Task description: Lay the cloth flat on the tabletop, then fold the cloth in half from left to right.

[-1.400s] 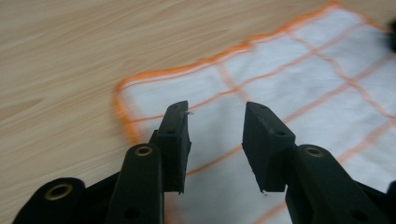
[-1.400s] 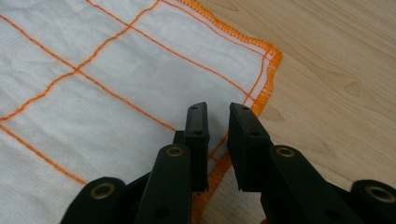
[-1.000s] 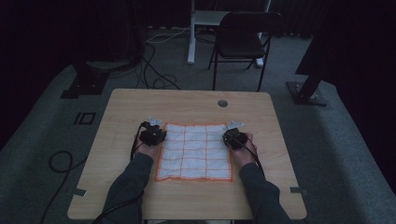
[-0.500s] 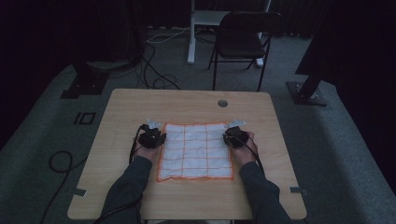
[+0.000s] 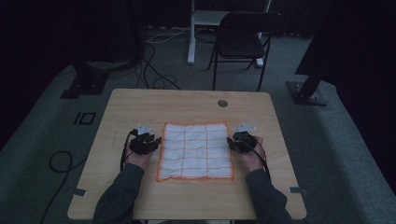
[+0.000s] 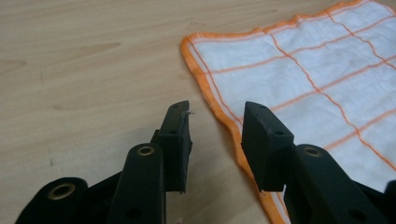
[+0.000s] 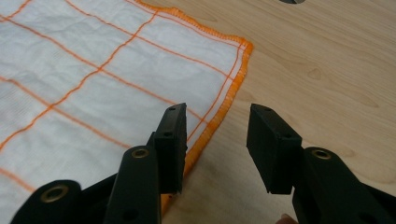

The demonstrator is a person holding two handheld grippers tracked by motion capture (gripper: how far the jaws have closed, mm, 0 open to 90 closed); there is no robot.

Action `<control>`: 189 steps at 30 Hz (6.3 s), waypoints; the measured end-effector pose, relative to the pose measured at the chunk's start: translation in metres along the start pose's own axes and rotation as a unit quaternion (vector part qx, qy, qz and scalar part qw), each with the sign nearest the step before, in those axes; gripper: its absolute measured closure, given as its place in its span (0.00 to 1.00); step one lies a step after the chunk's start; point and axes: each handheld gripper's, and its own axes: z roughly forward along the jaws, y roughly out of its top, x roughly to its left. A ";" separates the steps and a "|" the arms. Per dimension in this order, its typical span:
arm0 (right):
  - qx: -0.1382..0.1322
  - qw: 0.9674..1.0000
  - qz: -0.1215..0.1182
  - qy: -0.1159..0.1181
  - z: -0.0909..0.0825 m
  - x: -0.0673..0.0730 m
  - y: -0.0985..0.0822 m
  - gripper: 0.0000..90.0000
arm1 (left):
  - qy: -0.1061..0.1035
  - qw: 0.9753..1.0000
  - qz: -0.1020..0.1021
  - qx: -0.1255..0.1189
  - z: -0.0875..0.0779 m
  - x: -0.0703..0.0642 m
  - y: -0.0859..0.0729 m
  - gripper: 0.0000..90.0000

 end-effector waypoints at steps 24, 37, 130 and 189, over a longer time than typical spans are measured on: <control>0.012 1.000 0.006 0.009 -0.021 0.006 -0.040 0.59 | -0.021 1.000 -0.013 0.016 -0.007 -0.022 -0.025 0.66; 0.015 1.000 0.011 0.011 -0.023 0.006 -0.051 0.59 | -0.014 1.000 -0.006 0.020 -0.003 -0.026 -0.030 0.65; 0.005 1.000 0.016 -0.001 -0.029 0.004 -0.057 0.61 | -0.118 0.989 0.092 0.001 0.014 -0.118 0.045 0.99; 0.001 0.999 0.037 -0.006 -0.032 -0.005 -0.064 0.60 | -0.187 0.974 0.126 0.028 0.072 -0.215 0.068 0.92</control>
